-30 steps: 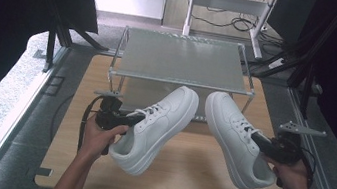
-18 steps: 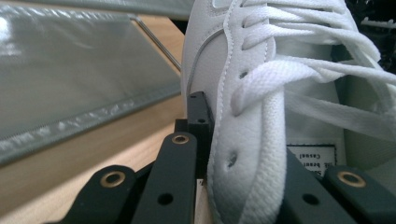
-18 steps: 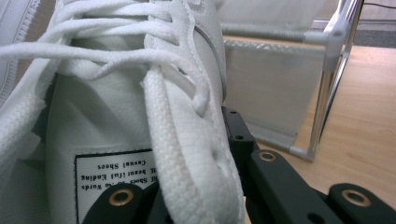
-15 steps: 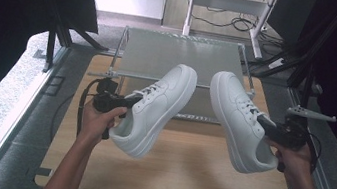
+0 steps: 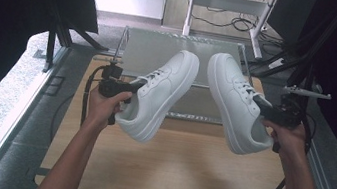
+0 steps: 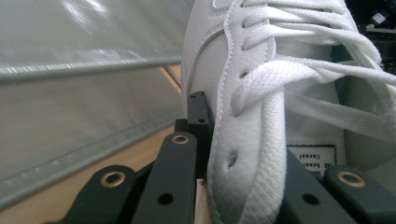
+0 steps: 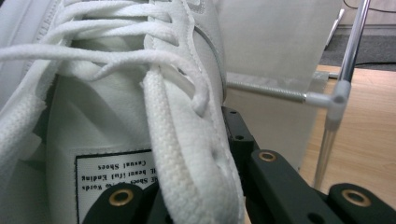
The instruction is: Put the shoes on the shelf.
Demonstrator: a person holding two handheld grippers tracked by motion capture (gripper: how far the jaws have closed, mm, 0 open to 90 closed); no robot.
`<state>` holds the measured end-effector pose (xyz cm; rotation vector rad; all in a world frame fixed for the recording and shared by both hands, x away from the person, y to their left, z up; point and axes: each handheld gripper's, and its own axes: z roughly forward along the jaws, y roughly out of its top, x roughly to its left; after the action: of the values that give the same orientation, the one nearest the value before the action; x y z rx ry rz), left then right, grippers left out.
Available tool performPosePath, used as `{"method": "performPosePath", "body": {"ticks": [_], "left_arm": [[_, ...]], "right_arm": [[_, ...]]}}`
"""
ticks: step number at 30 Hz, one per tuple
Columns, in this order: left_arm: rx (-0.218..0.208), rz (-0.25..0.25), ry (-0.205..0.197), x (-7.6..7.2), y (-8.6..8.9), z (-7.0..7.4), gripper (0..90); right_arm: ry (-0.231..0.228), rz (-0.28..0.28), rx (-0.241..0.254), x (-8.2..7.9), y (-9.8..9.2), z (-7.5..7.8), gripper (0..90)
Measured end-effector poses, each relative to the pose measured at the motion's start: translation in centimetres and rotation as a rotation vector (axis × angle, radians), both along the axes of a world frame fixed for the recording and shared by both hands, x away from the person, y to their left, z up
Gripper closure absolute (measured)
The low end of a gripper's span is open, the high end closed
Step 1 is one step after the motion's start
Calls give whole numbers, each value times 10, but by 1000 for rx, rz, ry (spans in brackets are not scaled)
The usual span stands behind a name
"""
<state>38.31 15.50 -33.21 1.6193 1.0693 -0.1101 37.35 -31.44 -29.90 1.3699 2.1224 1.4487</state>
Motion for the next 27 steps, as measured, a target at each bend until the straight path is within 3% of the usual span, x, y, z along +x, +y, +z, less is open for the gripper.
{"method": "performPosePath", "body": {"ticks": [5,20,24,27], "left_arm": [[5,11,10,16,1,4,849],[20,20,-2,39,-2,27,847],[22,35,4,49,-1,34,848],[29,73,-7,59,-3,40,847]], "right_arm": [[13,-12,-1,15,8,7,869],[38,-56,26,48,30,22,869],[40,-74,22,57,36,26,869],[51,-81,26,68,40,31,869]]}}
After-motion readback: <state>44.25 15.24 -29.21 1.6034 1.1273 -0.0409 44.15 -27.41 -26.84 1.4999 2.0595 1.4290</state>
